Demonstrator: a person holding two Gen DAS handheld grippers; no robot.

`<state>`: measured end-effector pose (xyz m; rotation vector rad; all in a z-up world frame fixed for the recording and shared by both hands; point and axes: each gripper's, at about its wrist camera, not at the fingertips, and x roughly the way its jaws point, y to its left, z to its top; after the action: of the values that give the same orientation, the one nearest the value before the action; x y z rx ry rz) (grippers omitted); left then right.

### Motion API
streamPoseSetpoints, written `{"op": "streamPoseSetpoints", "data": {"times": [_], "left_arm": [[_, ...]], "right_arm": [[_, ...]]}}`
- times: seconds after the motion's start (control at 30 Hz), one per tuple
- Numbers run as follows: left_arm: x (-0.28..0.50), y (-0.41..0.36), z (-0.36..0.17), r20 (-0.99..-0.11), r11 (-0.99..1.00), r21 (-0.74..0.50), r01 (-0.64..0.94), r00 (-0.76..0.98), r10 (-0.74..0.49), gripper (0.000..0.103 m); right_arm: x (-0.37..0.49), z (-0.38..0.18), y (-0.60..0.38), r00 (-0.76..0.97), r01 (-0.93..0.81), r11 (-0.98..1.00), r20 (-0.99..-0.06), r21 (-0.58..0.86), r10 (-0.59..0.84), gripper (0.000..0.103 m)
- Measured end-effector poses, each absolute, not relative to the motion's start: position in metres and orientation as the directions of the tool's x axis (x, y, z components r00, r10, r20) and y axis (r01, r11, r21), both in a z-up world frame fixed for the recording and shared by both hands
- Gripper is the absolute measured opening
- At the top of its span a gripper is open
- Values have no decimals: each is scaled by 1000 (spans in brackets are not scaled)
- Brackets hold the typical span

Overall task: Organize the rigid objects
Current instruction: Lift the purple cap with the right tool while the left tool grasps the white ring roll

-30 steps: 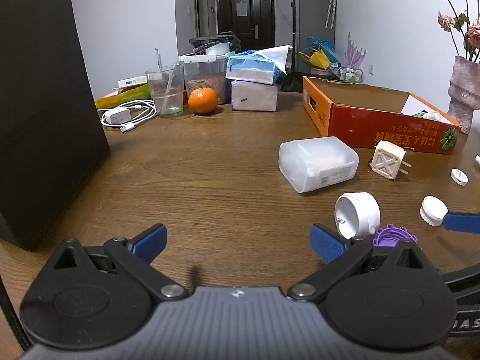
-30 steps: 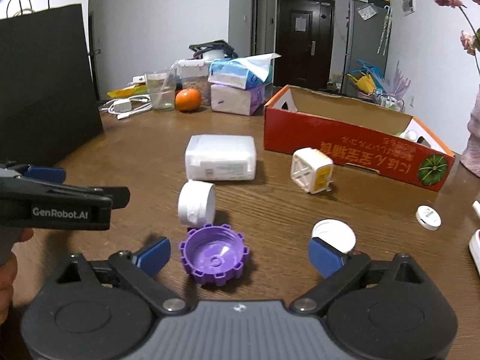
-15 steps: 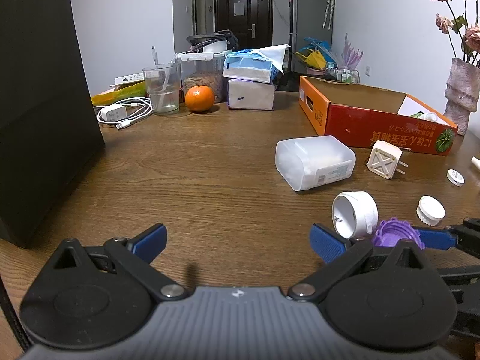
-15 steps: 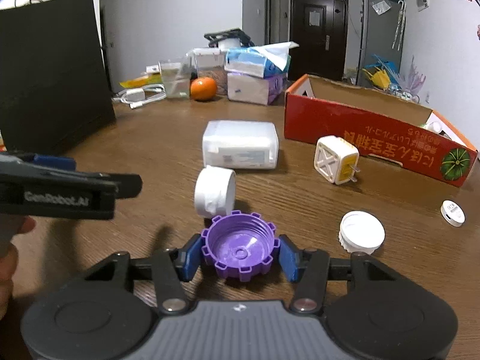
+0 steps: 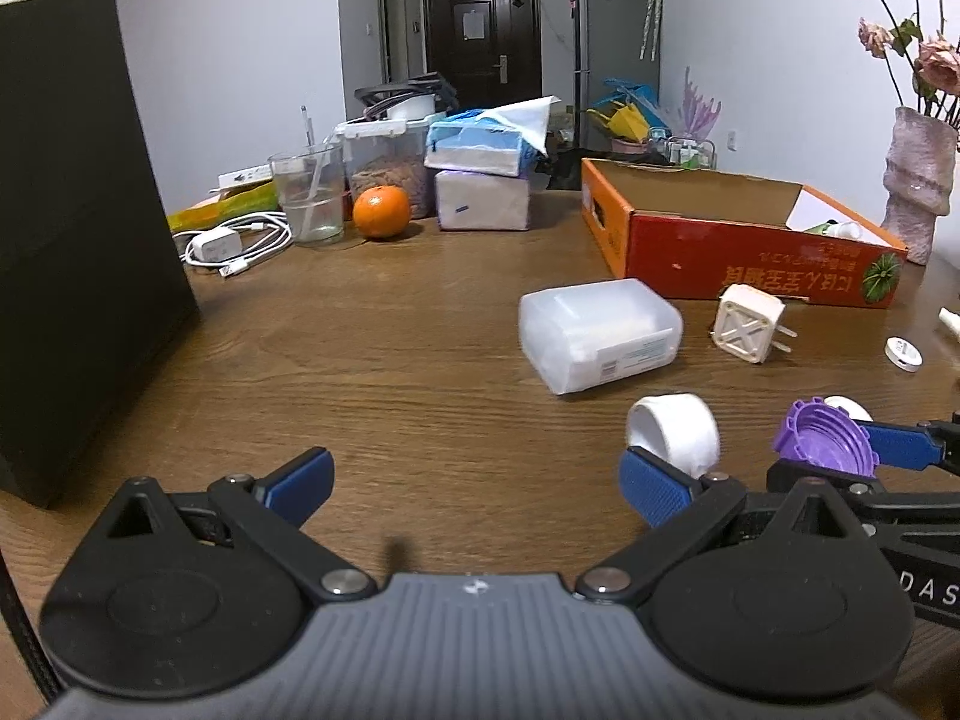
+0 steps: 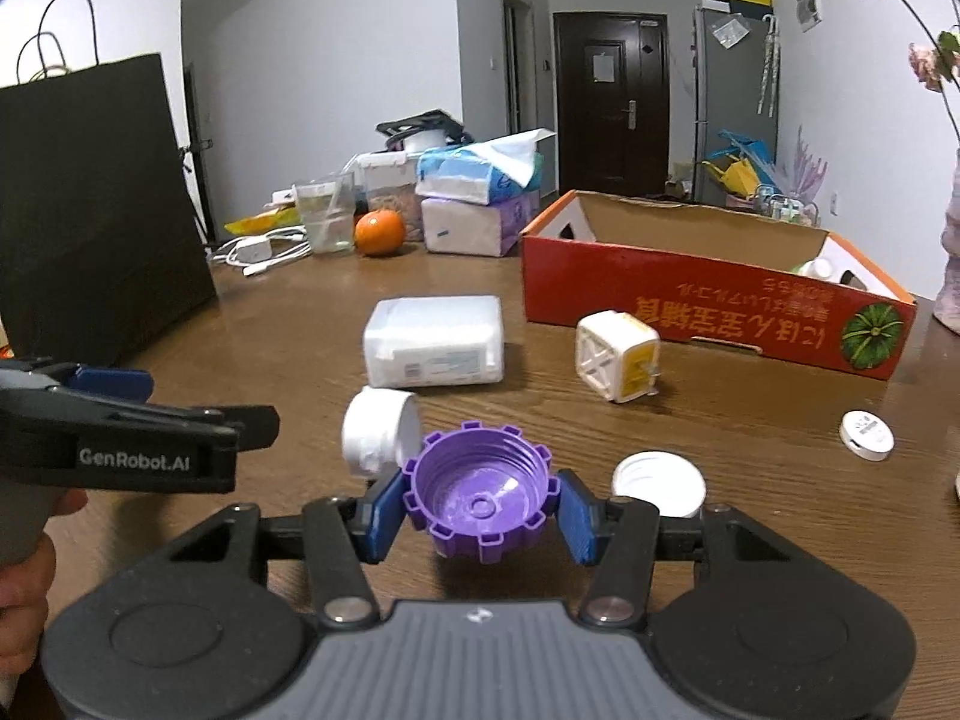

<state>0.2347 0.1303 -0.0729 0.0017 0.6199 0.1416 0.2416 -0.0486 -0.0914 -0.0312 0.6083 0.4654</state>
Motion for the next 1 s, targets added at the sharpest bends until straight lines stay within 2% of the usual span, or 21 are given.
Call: {"op": "streamPoseSetpoints", "data": {"times": [0.37,0.87,1.0], "left_arm": [[244,92,-67,-573,991,69,-114,809,133,103],[270,54,-84,-617,982,125,-138,765,186,103],[277,55,-89,-627,981,124,-150,754,195,96]], "right_arm": [[245,-89,-86,759,-385,916,-527,111,382,53],[249,-90,-132,793,-341,935,-504,96,341,53],[251,-90,-141,798,-324,941,-505,102,330,53]]}}
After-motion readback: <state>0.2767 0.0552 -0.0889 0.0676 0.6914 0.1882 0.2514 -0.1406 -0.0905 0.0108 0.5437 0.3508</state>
